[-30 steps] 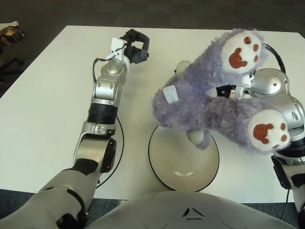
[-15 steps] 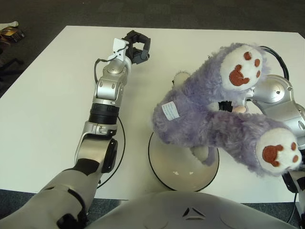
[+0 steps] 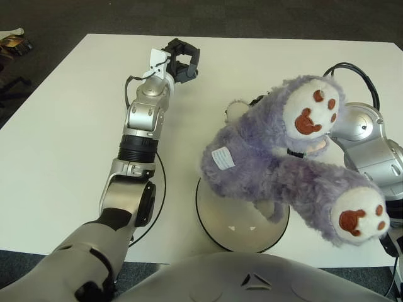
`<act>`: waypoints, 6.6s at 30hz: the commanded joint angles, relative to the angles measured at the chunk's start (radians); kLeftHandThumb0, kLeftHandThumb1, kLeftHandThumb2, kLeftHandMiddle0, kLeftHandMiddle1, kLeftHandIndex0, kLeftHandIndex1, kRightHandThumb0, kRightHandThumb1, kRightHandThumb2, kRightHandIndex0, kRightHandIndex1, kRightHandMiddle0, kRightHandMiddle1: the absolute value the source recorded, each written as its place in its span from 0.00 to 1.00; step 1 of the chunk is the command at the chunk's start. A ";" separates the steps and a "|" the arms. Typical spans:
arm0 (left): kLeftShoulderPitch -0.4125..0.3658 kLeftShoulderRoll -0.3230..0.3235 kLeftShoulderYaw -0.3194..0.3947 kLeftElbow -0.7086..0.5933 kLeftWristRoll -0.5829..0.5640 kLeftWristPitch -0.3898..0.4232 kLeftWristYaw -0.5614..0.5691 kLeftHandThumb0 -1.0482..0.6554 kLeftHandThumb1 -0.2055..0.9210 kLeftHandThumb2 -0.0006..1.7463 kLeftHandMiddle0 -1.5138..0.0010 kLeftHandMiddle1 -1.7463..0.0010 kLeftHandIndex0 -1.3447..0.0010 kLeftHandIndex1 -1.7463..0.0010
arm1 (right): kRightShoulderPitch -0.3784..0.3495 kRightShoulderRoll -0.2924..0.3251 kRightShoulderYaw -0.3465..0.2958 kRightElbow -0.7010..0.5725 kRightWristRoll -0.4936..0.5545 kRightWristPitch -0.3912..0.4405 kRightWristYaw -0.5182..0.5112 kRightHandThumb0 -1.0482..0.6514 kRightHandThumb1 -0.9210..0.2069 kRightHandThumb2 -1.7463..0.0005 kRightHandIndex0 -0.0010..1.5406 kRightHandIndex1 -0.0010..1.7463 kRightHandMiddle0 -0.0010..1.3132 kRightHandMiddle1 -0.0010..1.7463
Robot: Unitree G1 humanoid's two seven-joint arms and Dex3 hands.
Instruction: Put the doll into the plate.
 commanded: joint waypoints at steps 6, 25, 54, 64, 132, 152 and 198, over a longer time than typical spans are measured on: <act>-0.030 0.004 0.000 0.027 0.007 -0.020 0.000 0.61 0.73 0.50 0.70 0.15 0.77 0.00 | -0.030 -0.052 0.028 0.003 -0.080 -0.049 -0.004 0.82 0.77 0.09 0.53 1.00 0.67 0.93; -0.108 -0.002 0.004 0.182 0.007 -0.141 -0.007 0.61 0.71 0.52 0.71 0.13 0.76 0.00 | -0.004 -0.032 -0.013 0.056 -0.094 -0.129 -0.029 0.61 0.75 0.15 0.50 1.00 0.56 0.82; -0.194 -0.016 -0.031 0.279 0.038 -0.149 0.006 0.61 0.88 0.42 0.86 0.05 0.84 0.00 | 0.033 -0.001 -0.126 0.042 -0.011 -0.287 -0.048 0.61 0.28 0.50 0.22 1.00 0.33 0.85; -0.208 -0.022 -0.032 0.287 0.040 -0.124 0.014 0.61 0.86 0.44 0.87 0.01 0.85 0.00 | 0.035 -0.006 -0.127 0.045 -0.014 -0.304 -0.046 0.61 0.14 0.63 0.17 1.00 0.30 0.82; -0.239 -0.018 -0.026 0.353 0.042 -0.132 0.021 0.61 0.64 0.61 0.64 0.06 0.84 0.00 | 0.048 0.143 -0.274 0.086 0.463 -0.108 -0.002 0.41 0.13 0.50 0.24 0.47 0.02 0.45; -0.248 -0.017 -0.014 0.393 0.039 -0.167 0.034 0.61 0.63 0.61 0.63 0.07 0.84 0.00 | 0.033 0.115 -0.263 0.089 0.524 -0.087 -0.039 0.40 0.14 0.49 0.26 0.41 0.00 0.42; -0.265 -0.020 -0.017 0.439 0.047 -0.201 0.044 0.61 0.65 0.58 0.66 0.10 0.79 0.00 | 0.028 0.113 -0.258 0.101 0.524 -0.094 -0.041 0.40 0.14 0.49 0.26 0.40 0.00 0.42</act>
